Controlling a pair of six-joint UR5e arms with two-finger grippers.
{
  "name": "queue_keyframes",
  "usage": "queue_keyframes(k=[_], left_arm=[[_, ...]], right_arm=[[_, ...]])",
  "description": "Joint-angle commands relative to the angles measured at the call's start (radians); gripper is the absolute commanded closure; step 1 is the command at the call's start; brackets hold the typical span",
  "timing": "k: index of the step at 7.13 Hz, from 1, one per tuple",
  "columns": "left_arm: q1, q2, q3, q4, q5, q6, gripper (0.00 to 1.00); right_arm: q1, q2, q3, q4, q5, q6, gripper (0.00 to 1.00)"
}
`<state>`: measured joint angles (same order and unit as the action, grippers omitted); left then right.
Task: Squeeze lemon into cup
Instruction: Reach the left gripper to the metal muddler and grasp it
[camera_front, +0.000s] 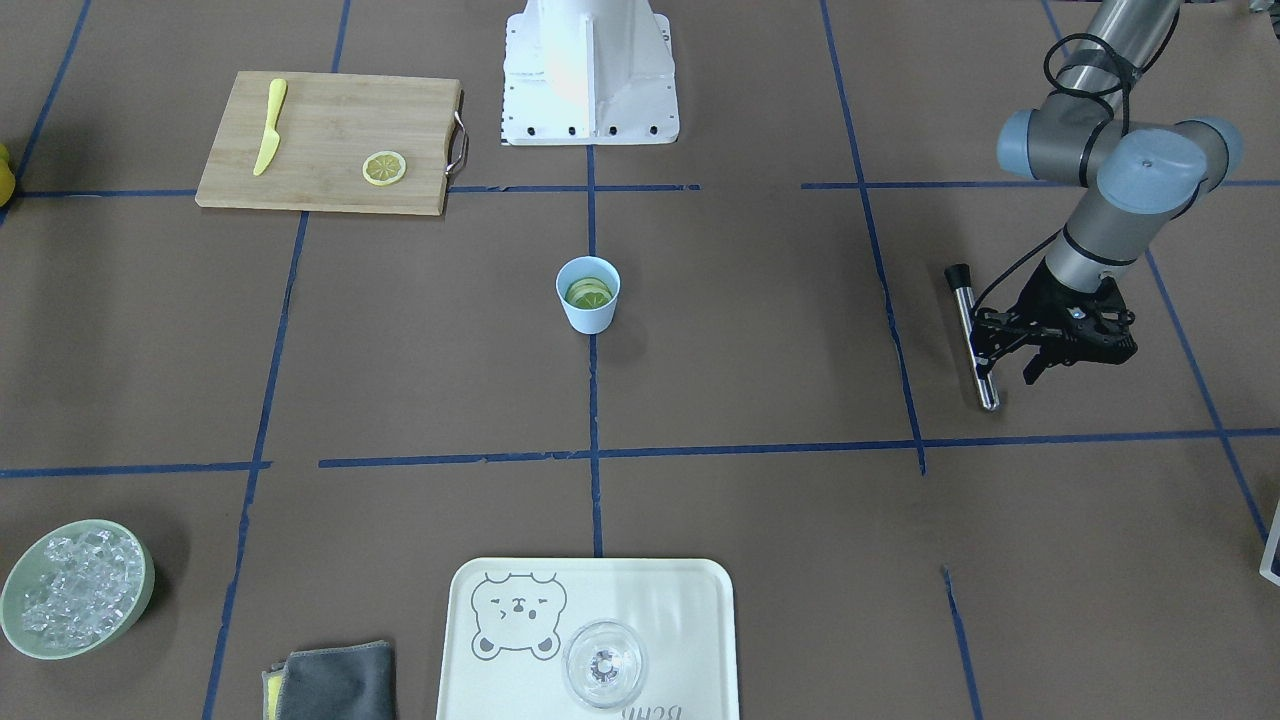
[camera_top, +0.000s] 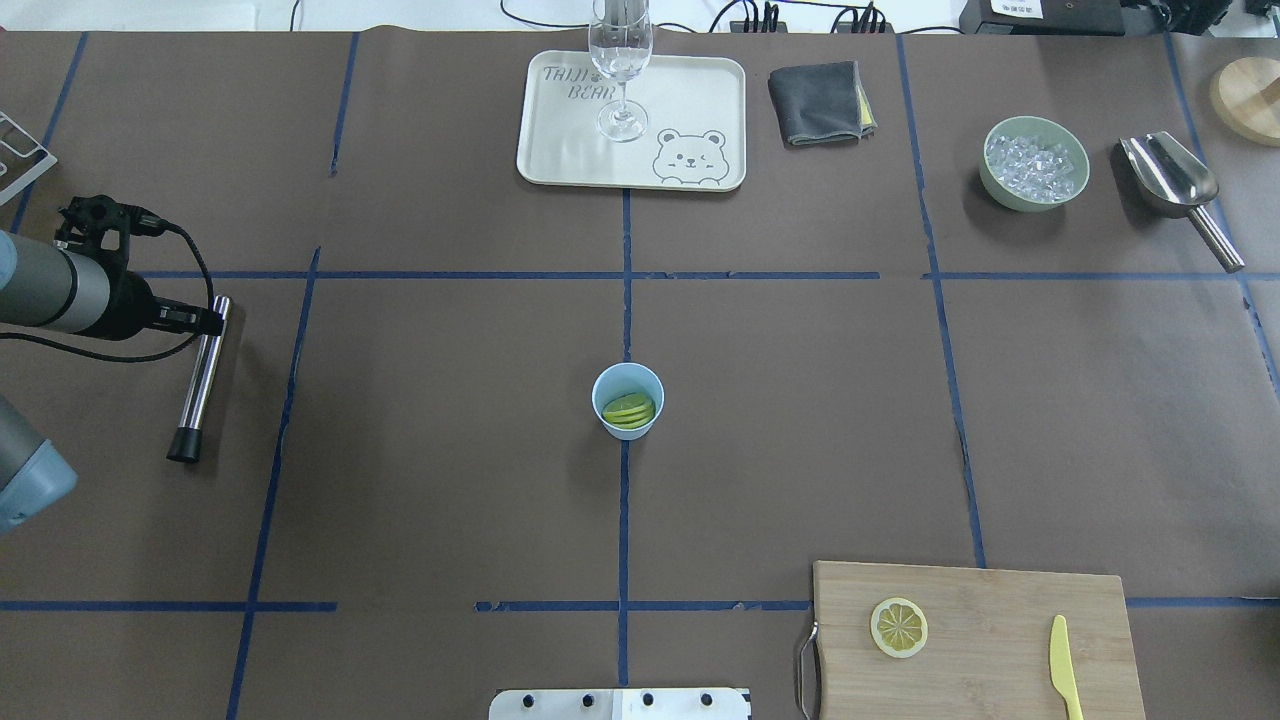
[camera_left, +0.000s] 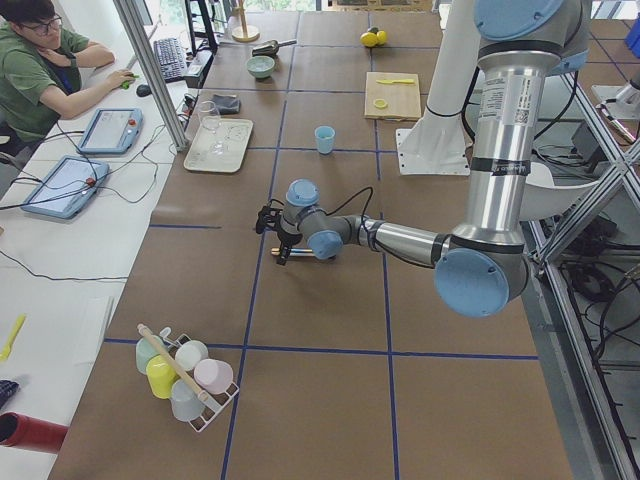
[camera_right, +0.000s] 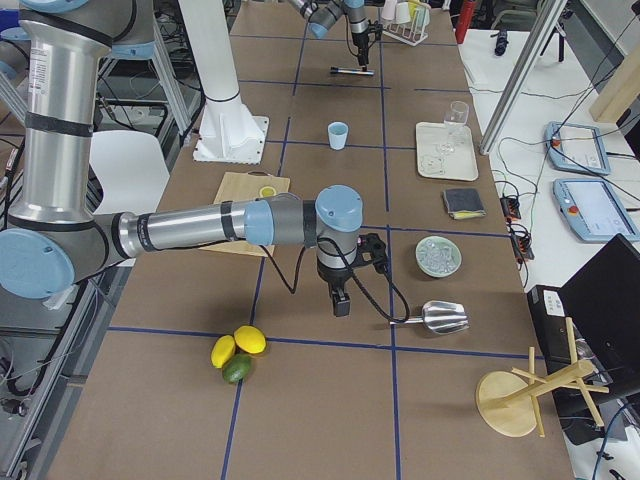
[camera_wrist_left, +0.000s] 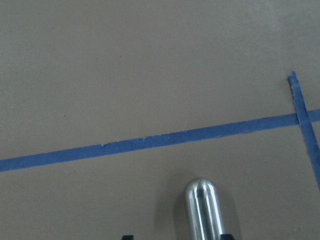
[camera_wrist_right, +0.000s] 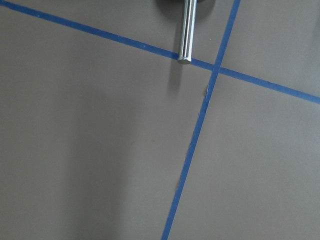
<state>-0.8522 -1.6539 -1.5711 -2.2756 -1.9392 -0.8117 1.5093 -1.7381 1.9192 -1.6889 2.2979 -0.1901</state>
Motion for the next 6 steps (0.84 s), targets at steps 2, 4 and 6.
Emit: queue_keyframes(k=[2,4,6], left_arm=[[0.027,-0.014,0.006,0.001,0.000,-0.001,0.35],[0.028,-0.014,0.009,0.001,0.000,-0.001,0.35],[0.030,-0.014,0.011,0.002,0.000,0.000,0.72]], right_arm=[[0.002,0.000,-0.003,0.000,0.000,0.000,0.00],[0.002,-0.001,-0.005,0.000,-0.002,-0.002,0.00],[0.002,0.000,-0.005,0.000,0.000,0.000,0.00]])
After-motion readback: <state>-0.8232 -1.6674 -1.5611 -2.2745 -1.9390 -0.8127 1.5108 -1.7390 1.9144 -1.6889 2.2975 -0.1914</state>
